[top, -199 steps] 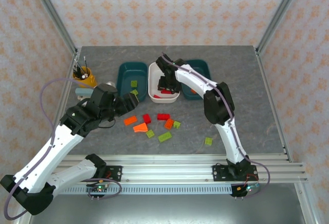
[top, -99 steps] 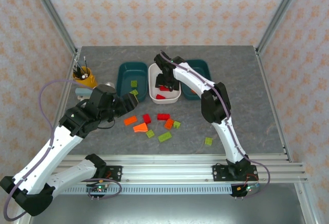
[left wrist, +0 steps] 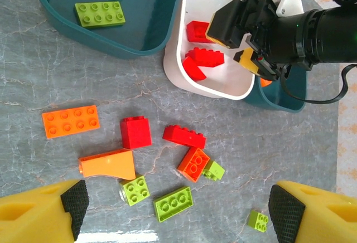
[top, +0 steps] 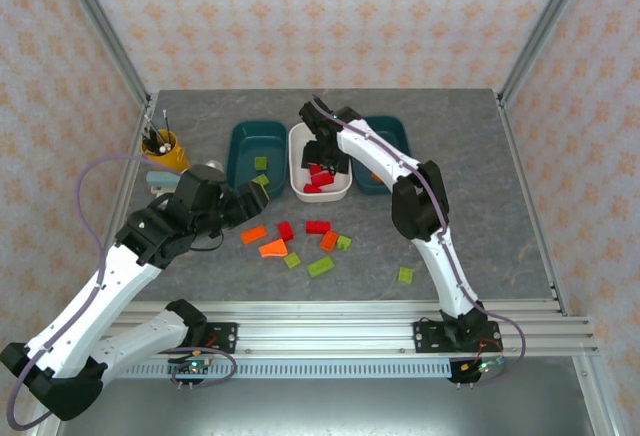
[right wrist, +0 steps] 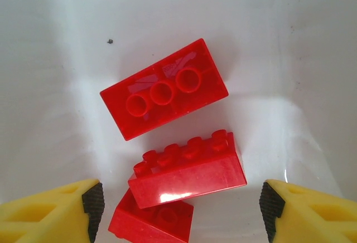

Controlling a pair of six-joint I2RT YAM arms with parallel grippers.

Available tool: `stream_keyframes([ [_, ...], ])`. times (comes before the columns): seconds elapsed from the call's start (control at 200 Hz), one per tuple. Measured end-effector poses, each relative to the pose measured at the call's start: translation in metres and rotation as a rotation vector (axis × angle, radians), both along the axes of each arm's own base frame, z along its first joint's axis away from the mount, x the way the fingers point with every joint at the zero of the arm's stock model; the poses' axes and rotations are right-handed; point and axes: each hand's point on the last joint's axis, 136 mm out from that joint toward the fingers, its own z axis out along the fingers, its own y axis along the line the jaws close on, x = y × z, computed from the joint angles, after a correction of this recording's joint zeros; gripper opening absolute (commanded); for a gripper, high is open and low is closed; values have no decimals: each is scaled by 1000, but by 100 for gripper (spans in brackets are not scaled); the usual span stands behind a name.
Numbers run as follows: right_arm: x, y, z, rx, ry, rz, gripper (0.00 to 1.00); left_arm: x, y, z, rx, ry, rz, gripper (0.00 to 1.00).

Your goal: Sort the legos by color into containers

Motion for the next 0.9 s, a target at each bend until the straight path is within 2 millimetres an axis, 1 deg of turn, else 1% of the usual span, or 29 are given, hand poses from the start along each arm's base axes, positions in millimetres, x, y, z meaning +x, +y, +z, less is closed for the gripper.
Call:
stream_keyframes([
  [0.065, 0, 1, 4, 1, -9, 5, 70, -1, 0, -1, 4, 6, 0, 87],
  [0.13, -2, 3, 15, 8, -34, 14, 70, -1, 1, -3, 9, 12, 1, 87],
  [0.2, -7, 4, 36, 22, -82, 35, 70, -2, 3, -7, 24, 28, 6, 87],
  [0.255, -16, 6, 60, 44, -135, 64, 70, -3, 6, -11, 42, 44, 12, 87],
  [0.345, -37, 9, 107, 103, -233, 122, 70, -5, 10, -19, 74, 77, 21, 87],
  [0.44, -69, 8, 154, 188, -331, 192, 71, -7, 12, -28, 105, 119, 22, 87],
  [0.51, -93, 1, 177, 232, -381, 235, 71, -8, 12, -36, 128, 155, 21, 87],
  [0.55, -106, -4, 184, 245, -399, 256, 72, -8, 13, -40, 139, 172, 22, 87],
  [0.636, -130, -17, 190, 251, -413, 300, 72, -9, 15, -45, 150, 197, 28, 87],
  [0.711, -150, -27, 185, 233, -403, 338, 72, -8, 19, -48, 147, 206, 47, 87],
  [0.786, -168, -34, 171, 208, -371, 373, 72, -10, 22, -56, 145, 229, 59, 87],
  [0.901, -196, -50, 142, 162, -293, 399, 71, -19, 20, -73, 136, 289, 40, 86],
])
